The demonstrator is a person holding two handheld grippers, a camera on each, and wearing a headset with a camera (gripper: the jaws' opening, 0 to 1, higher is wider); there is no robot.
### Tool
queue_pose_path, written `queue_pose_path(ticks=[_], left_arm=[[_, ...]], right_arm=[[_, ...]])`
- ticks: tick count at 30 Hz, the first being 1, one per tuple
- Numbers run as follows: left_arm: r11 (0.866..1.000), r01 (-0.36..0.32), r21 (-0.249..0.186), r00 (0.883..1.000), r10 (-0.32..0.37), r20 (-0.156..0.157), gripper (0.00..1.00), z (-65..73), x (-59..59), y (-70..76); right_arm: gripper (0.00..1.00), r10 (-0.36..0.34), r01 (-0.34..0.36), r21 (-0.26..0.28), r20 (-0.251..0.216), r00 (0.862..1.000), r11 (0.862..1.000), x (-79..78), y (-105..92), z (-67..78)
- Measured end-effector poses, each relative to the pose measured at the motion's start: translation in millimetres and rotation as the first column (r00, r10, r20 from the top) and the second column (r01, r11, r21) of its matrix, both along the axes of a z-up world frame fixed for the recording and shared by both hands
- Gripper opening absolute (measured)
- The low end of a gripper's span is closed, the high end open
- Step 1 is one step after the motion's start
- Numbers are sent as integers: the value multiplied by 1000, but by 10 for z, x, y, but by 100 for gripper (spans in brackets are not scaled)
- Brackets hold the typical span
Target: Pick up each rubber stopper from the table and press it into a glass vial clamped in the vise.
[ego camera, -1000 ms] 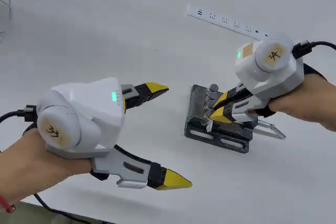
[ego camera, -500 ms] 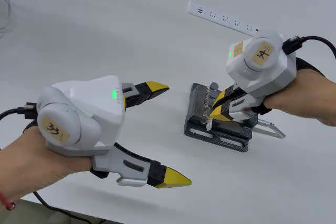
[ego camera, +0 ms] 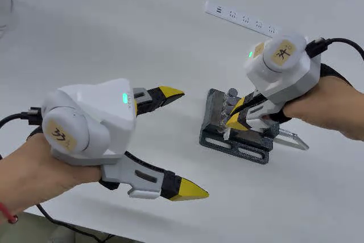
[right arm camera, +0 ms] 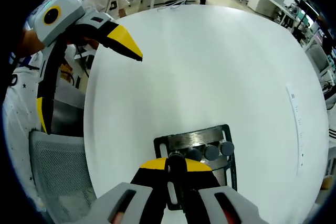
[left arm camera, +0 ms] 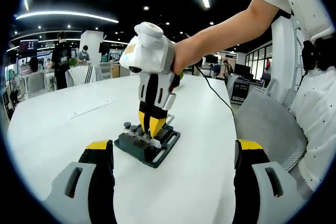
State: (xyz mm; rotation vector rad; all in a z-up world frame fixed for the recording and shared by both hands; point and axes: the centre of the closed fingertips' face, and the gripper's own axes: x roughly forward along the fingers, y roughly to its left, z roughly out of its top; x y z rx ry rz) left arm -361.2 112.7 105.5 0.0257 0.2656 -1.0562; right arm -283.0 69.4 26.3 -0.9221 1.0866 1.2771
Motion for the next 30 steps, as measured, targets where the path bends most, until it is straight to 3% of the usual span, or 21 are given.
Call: queue_pose_path(ticks=[10, 25, 30], left_arm=[[1000, 3, -4, 1000, -3, 0, 95, 32, -20, -30], [1000, 0, -8, 1000, 0, 0, 94, 30, -23, -4], [1000, -1, -7, 1000, 1, 1, 94, 33, -24, 0]], right_arm=[[7, 33, -33, -3, 23, 999, 999, 19, -13, 9], [9, 28, -29, 24, 23, 999, 999, -7, -1, 42], [9, 18, -19, 46, 32, 999, 999, 10, 17, 113]])
